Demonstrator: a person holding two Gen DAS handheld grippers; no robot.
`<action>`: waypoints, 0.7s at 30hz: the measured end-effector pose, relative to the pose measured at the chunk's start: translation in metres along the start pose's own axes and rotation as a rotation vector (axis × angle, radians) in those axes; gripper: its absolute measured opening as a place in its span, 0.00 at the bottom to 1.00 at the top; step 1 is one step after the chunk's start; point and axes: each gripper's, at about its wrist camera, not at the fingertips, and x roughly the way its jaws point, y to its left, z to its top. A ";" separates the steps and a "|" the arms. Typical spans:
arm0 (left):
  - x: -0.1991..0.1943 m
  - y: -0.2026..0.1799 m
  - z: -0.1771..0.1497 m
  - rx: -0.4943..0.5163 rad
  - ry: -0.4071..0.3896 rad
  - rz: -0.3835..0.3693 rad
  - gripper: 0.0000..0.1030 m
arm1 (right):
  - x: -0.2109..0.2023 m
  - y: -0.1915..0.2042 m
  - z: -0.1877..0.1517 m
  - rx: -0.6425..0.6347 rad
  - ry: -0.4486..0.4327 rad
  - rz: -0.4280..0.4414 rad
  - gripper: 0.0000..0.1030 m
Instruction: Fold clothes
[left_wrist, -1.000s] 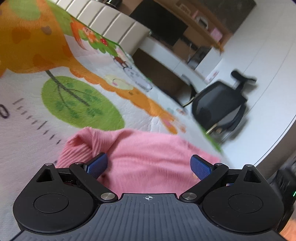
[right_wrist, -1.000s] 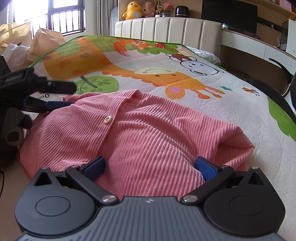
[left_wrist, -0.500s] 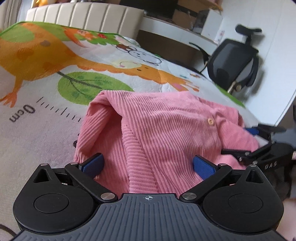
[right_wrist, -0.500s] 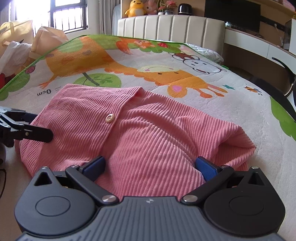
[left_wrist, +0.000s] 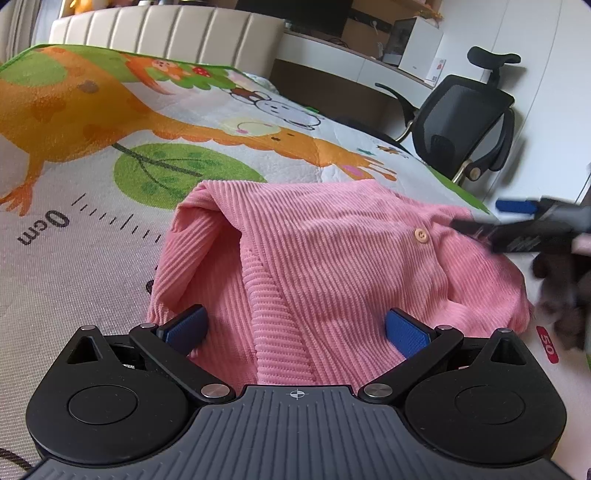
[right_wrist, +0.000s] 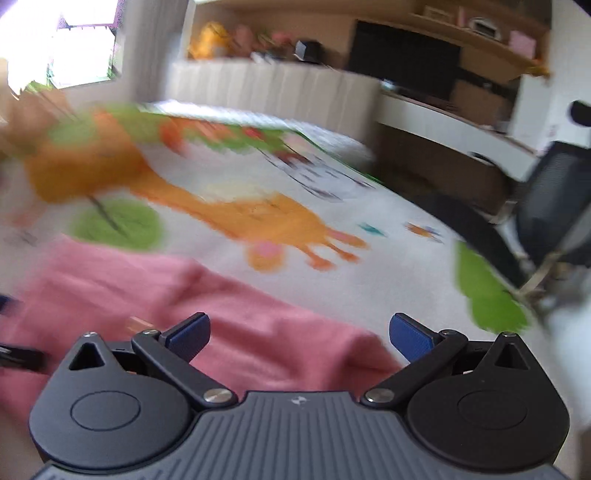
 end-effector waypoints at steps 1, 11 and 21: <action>0.000 0.000 0.000 -0.001 -0.001 -0.001 1.00 | 0.000 0.000 -0.002 -0.008 0.002 -0.009 1.00; 0.000 0.002 0.000 -0.008 -0.004 -0.009 1.00 | -0.002 0.007 -0.028 -0.109 0.037 -0.065 1.00; -0.007 0.006 -0.001 -0.036 -0.005 -0.028 1.00 | -0.005 0.034 -0.059 -0.211 0.055 -0.018 1.00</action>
